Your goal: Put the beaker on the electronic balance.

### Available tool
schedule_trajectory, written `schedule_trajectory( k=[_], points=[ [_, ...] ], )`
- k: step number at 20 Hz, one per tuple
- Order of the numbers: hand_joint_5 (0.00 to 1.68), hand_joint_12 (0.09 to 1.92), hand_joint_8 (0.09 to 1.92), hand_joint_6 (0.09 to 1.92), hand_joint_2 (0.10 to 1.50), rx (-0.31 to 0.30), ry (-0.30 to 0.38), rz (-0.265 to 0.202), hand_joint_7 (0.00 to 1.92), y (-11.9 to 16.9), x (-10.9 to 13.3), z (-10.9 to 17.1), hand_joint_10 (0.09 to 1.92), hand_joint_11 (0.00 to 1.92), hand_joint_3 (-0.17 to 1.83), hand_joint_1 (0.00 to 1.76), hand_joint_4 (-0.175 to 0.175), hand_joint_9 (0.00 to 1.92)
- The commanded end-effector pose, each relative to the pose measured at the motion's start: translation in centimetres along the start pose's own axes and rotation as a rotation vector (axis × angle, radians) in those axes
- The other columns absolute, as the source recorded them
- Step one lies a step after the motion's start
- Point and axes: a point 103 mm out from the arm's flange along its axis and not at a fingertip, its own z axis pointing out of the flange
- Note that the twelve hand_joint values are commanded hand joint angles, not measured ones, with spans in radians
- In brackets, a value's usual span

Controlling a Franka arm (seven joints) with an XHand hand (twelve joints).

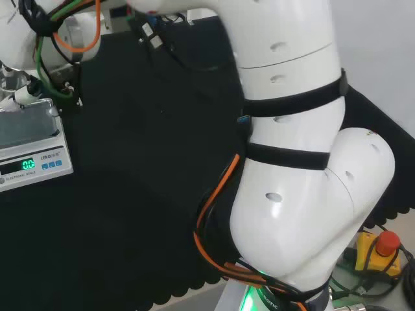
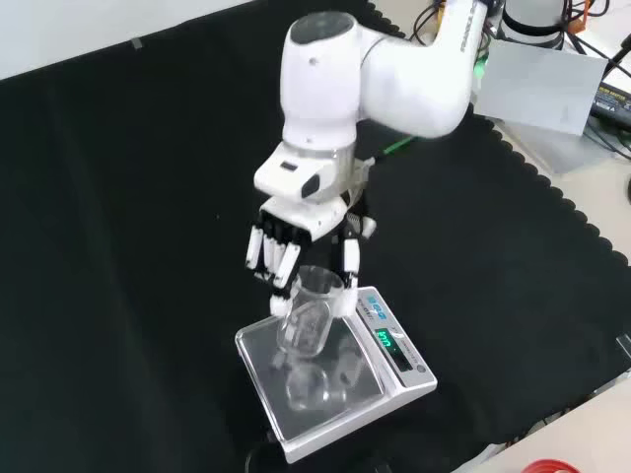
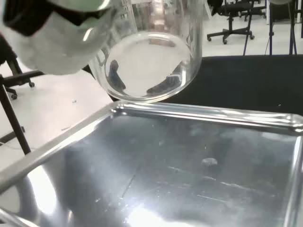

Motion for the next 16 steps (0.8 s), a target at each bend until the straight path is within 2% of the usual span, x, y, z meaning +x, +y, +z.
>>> schedule_trajectory(
  k=[1, 8, 11, 13, 14, 16],
  points=[
    [1.31, 1.01, 0.58, 0.6, 0.65, 0.087, -0.03, 0.017, 1.53, -0.2, -0.5, 3.6, 0.43, 1.16, 0.63, 1.13, 0.175, 1.52],
    [1.31, 1.01, 0.58, 0.59, 0.65, 0.114, -0.047, 0.022, 1.53, -0.6, -0.1, 4.2, 0.42, 1.17, 0.64, 1.13, 0.175, 1.53],
    [1.27, 1.02, 0.58, 0.63, 0.68, 0.151, -0.015, 0.018, 1.52, -0.8, 0.2, 4.6, 0.42, 1.15, 0.59, 1.12, 0.175, 1.53],
    [1.03, 1.09, 0.67, 0.83, 0.63, 0.163, 0.005, 0.013, 1.42, -1.0, 0.2, 4.5, 0.46, 1.05, 0.55, 1.01, 0.07, 1.45],
    [0.82, 1.14, 0.75, 0.93, 0.6, 0.168, 0.017, 0.007, 1.29, -1.1, 0.2, 4.2, 0.51, 0.97, 0.55, 0.96, 0.017, 1.36],
    [0.39, 1.26, 0.86, 0.91, 0.57, 0.167, 0.035, 0.003, 0.95, -1.4, -0.2, 3.7, 0.6, 0.78, 0.52, 0.87, -0.052, 1.12]
  ],
)
